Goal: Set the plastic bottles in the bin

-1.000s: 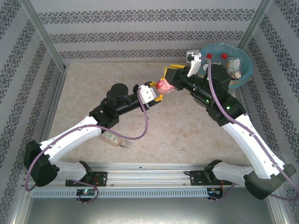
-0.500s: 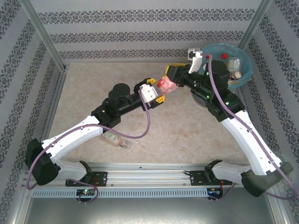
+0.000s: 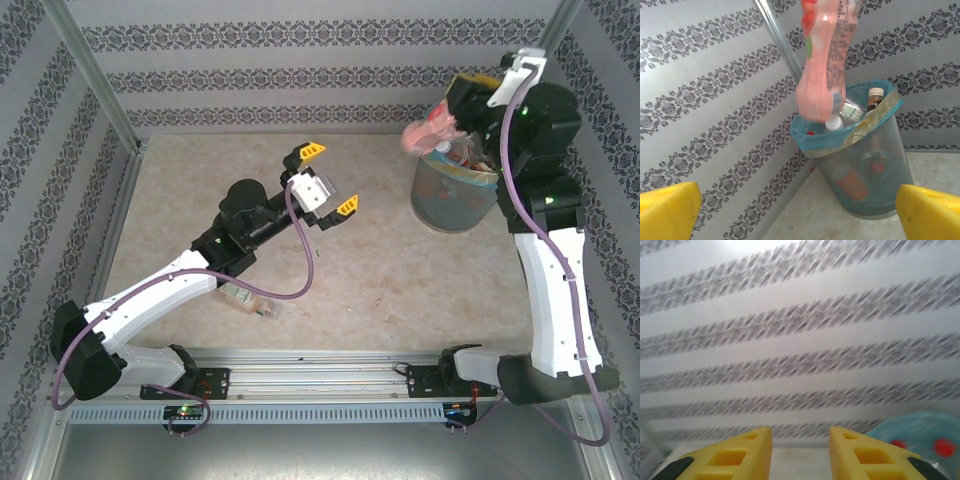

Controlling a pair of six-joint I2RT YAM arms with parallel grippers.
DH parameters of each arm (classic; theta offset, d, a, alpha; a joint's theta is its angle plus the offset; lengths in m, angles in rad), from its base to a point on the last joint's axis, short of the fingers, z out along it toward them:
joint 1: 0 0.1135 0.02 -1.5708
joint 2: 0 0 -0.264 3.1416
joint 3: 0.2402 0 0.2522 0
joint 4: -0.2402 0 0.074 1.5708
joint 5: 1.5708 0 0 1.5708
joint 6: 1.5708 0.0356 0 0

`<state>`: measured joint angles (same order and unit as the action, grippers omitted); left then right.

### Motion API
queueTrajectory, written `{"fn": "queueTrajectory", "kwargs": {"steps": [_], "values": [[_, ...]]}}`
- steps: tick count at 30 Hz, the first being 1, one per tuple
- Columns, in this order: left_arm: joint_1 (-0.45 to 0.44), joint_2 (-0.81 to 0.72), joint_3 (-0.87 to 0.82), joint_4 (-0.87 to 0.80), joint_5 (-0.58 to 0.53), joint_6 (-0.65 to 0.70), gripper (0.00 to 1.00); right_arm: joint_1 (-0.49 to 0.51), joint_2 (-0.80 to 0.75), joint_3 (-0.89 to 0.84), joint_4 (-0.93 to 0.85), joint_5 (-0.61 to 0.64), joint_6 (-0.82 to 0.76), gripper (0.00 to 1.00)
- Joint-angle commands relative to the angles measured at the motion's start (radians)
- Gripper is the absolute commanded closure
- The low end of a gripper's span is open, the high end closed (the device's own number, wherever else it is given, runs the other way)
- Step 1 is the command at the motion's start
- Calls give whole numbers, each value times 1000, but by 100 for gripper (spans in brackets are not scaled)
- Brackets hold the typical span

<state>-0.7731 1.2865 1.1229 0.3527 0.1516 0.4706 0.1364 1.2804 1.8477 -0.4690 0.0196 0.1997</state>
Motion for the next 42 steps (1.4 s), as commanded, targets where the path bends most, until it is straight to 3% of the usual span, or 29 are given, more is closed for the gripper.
{"fn": "queueTrajectory", "kwargs": {"steps": [1, 9, 22, 31, 42], "values": [[-12, -21, -10, 64, -26, 35, 0, -17, 42, 81, -12, 216, -186, 100], [-12, -25, -6, 51, -33, 17, 0, -69, 112, 51, 25, 381, -367, 100], [-12, -14, 28, -55, -16, -25, 0, -142, 183, -299, 48, 175, -174, 100], [-12, -26, -5, -44, -19, -33, 0, -175, 233, -368, 40, 184, -179, 100], [-12, -25, -35, 2, -25, -41, 0, -317, 150, -440, 83, 94, -20, 100]]}}
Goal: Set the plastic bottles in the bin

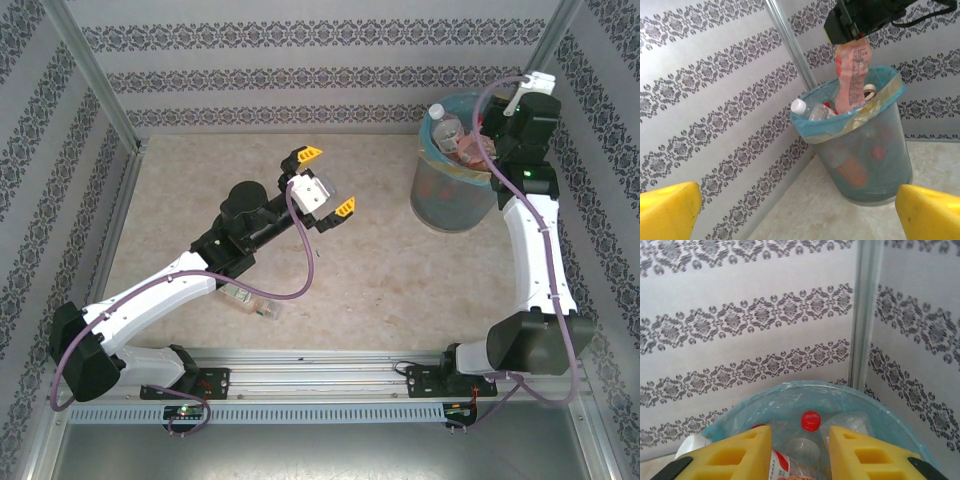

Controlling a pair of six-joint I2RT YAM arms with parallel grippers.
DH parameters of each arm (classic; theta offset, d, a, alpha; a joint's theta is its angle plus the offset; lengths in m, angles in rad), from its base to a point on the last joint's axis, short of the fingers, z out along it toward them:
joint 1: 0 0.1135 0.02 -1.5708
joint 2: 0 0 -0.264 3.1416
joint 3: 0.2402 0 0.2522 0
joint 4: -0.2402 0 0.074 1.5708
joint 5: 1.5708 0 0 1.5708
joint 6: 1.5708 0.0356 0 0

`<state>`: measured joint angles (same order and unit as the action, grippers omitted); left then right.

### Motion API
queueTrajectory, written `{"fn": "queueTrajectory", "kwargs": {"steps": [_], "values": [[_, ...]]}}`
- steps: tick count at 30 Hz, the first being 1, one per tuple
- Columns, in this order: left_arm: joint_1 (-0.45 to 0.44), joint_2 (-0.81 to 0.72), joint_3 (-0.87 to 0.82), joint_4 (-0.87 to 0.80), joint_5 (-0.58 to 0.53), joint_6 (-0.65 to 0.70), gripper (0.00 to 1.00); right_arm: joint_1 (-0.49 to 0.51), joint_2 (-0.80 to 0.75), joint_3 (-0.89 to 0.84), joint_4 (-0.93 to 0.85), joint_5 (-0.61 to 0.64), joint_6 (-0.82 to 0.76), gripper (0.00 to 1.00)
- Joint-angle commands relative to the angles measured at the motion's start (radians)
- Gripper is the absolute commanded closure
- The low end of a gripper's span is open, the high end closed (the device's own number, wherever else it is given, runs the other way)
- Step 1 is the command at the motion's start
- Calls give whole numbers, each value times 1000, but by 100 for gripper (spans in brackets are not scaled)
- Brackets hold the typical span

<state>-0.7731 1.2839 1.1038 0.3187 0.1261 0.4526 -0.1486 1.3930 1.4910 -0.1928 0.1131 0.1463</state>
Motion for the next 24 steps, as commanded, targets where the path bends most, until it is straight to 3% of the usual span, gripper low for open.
{"fn": "queueTrajectory", "kwargs": {"steps": [1, 9, 24], "values": [[-13, -24, -18, 35, 1, -19, 0, -36, 28, -90, -182, 6, 29, 100], [-11, -9, -21, 59, -29, 5, 0, -20, 18, 16, -179, 36, -24, 100], [-11, 86, 21, 102, -56, 8, 0, 127, 139, 198, -155, 193, -321, 100]]}}
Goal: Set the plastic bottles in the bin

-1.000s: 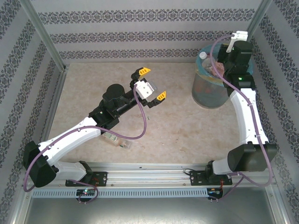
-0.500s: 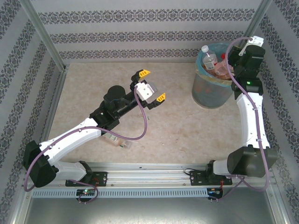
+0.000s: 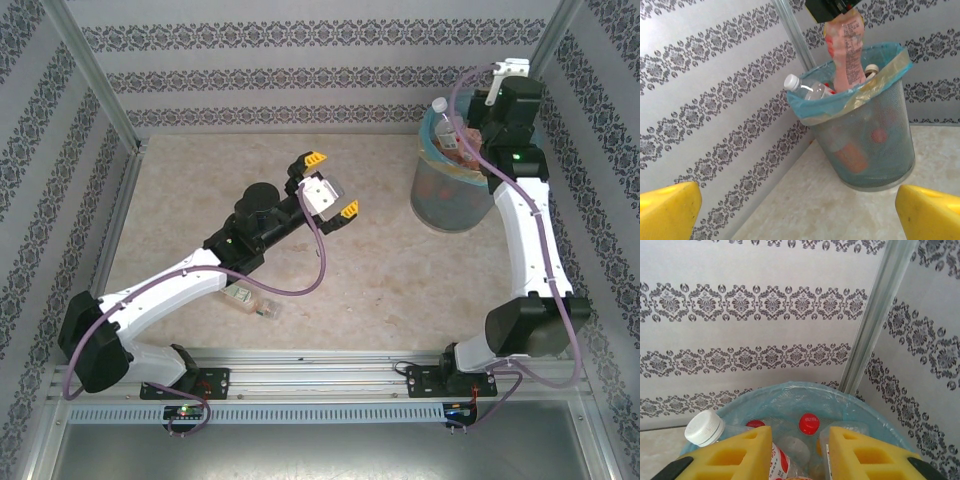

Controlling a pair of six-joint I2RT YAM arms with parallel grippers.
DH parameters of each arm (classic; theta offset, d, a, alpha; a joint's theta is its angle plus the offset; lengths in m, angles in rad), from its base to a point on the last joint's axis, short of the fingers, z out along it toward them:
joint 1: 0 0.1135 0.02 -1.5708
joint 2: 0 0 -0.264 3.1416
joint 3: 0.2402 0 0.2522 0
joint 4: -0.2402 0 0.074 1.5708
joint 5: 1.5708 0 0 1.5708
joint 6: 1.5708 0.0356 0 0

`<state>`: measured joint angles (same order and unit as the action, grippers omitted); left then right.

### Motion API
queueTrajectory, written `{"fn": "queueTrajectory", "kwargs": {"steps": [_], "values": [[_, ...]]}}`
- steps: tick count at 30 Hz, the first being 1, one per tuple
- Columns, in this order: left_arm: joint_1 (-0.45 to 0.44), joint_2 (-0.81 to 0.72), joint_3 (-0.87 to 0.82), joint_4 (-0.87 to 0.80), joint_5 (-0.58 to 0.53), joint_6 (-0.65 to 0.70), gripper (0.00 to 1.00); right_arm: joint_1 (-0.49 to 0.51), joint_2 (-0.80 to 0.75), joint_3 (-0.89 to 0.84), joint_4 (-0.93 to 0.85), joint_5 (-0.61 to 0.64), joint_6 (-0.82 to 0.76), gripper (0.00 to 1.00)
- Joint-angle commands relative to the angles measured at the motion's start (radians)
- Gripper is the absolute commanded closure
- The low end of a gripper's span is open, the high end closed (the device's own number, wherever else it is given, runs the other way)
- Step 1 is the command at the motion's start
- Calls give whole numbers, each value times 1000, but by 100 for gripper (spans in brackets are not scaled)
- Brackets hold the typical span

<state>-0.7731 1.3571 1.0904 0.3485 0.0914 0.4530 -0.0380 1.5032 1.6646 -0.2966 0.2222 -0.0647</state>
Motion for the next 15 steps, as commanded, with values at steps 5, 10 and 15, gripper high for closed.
{"fn": "queueTrajectory", "kwargs": {"steps": [5, 10, 15], "values": [[-9, 43, 43, 98, -42, 23, 0, 55, 71, 103, -65, 128, -201, 100], [-8, 69, 58, 108, -61, 31, 0, 67, 82, 133, -60, 138, -269, 100], [-8, 83, 64, 104, -69, 10, 0, 68, 97, 96, -57, 122, -297, 100]]}}
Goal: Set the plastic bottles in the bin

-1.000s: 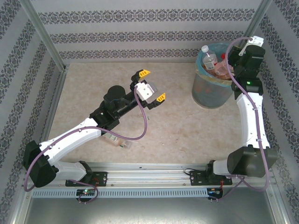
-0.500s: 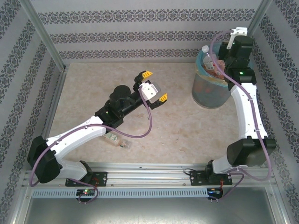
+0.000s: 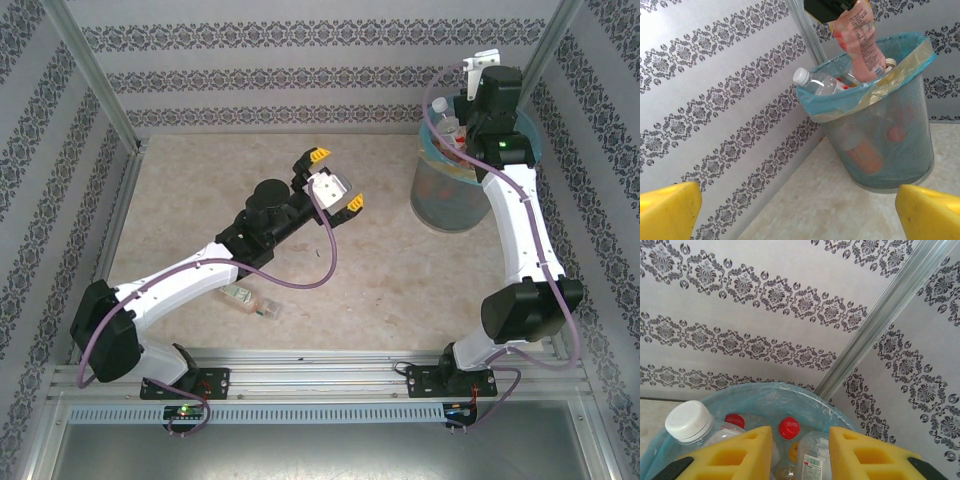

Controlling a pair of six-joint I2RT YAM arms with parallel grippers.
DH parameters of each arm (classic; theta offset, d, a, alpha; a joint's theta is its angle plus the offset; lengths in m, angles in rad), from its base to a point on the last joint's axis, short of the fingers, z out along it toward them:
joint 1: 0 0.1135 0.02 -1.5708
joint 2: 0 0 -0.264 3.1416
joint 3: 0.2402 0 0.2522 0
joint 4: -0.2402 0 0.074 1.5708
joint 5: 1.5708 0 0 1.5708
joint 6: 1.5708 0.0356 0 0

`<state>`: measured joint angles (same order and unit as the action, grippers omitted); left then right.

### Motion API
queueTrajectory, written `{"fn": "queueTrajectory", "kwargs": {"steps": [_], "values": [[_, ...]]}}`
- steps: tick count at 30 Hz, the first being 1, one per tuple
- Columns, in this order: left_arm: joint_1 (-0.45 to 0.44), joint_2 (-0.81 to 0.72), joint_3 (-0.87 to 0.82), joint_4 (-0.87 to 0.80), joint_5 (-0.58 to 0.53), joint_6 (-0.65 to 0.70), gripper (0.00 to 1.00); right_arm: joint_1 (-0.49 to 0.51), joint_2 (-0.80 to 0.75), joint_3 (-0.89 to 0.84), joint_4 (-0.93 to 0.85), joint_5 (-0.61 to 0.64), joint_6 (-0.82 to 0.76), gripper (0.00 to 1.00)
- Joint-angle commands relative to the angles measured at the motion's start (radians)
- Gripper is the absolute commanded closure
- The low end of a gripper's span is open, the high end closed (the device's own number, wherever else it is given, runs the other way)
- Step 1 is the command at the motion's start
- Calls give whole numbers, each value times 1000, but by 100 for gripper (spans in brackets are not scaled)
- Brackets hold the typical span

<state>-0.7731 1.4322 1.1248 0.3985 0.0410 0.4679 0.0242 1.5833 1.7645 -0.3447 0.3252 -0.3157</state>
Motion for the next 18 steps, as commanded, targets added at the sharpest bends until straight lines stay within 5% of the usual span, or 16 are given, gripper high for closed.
{"fn": "queueTrajectory", "kwargs": {"steps": [1, 18], "values": [[-8, 9, 28, 53, -18, -12, 0, 5, 20, -29, -10, -1, -53, 100], [-8, 34, 39, 19, -45, -42, 0, -40, 30, -289, 12, -184, 193, 100]]}}
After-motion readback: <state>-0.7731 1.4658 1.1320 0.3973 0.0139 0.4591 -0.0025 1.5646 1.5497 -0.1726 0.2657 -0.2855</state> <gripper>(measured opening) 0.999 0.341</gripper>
